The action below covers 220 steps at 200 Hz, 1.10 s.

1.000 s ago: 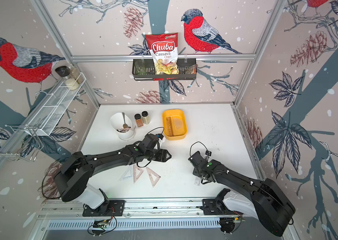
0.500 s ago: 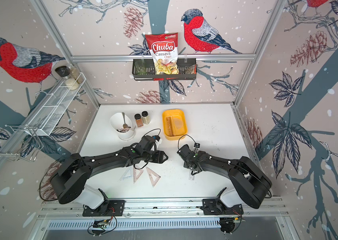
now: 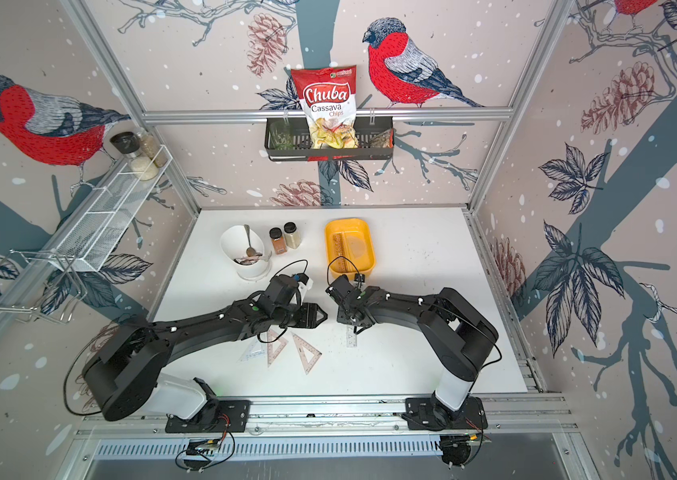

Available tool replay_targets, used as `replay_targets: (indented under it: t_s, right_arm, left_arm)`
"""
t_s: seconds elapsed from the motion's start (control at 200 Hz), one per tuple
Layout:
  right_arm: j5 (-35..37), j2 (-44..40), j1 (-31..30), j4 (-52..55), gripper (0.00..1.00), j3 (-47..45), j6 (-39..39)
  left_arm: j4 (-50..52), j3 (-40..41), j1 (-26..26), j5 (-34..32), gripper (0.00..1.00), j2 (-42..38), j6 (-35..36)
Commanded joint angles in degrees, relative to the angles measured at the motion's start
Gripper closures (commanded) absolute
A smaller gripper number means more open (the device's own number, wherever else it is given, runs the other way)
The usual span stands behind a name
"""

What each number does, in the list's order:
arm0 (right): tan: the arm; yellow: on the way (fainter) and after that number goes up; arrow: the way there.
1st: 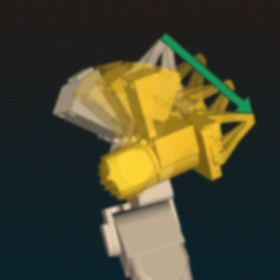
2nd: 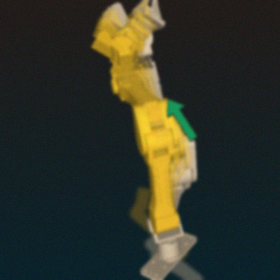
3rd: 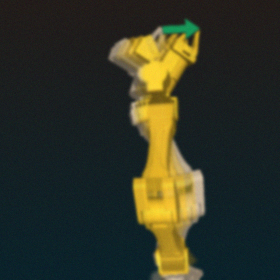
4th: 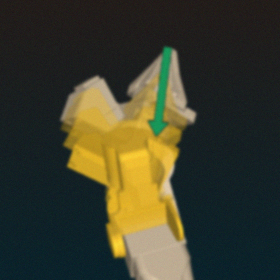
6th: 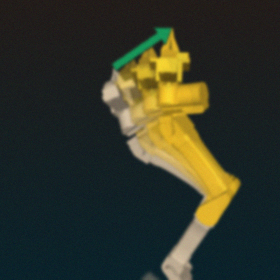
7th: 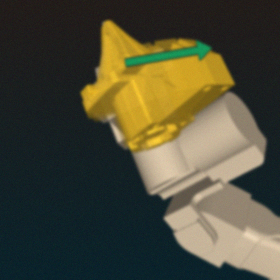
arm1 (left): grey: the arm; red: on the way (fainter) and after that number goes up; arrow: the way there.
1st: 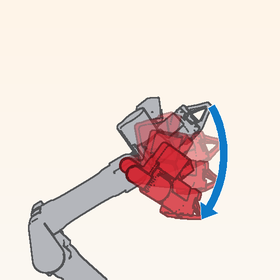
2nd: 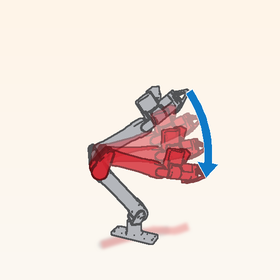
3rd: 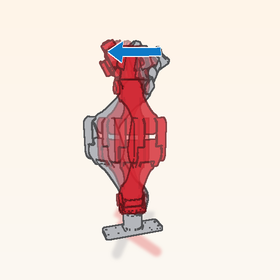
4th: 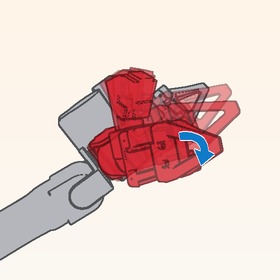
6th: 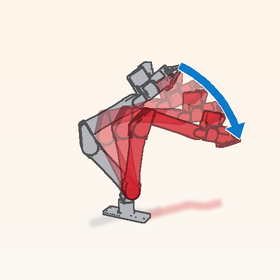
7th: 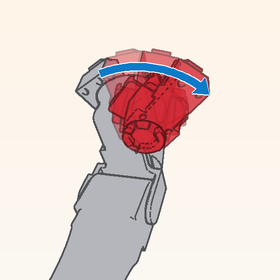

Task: Put the scattered rulers into the storage box
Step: Move the ruler to the center of the board.

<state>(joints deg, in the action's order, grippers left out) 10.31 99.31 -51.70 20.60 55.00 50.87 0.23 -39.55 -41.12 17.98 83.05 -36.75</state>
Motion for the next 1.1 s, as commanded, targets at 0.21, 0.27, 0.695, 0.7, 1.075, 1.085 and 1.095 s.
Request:
replay_targets:
  t_s: [0.21,0.27,0.695,0.7,1.075,1.085,1.095]
  right_arm:
    - [-6.81,-5.89,2.0,-5.38,0.54,-4.88,-9.15]
    - [-8.98,-8.11,2.7,-9.59,0.57,-7.26,-11.19]
    - [-21.92,-11.59,9.6,-29.7,0.94,-20.37,-15.28]
    - [-21.96,-11.59,9.6,-29.81,0.94,-20.46,-15.23]
    - [-24.15,-11.75,10.79,-33.75,0.94,-24.4,-14.84]
    - [-24.25,-11.67,10.78,-33.86,0.94,-24.48,-14.84]
    - [-24.27,-11.7,10.78,-33.96,0.94,-24.54,-14.84]
  left_arm:
    - [-8.01,0.13,0.25,8.68,0.45,2.91,-4.04]
    - [-9.77,0.14,0.25,10.43,0.48,4.06,-5.47]
    - [-12.82,-1.27,0.25,11.84,0.75,10.3,-9.73]
    - [-12.76,-1.29,0.25,11.83,0.75,10.3,-9.69]
    - [-12.36,-2.73,-0.01,11.85,0.63,14.28,-10.05]
    - [-12.42,-2.79,-0.01,11.89,0.63,14.3,-10.04]
    - [-12.44,-2.85,-0.01,11.86,0.63,14.46,-10.06]
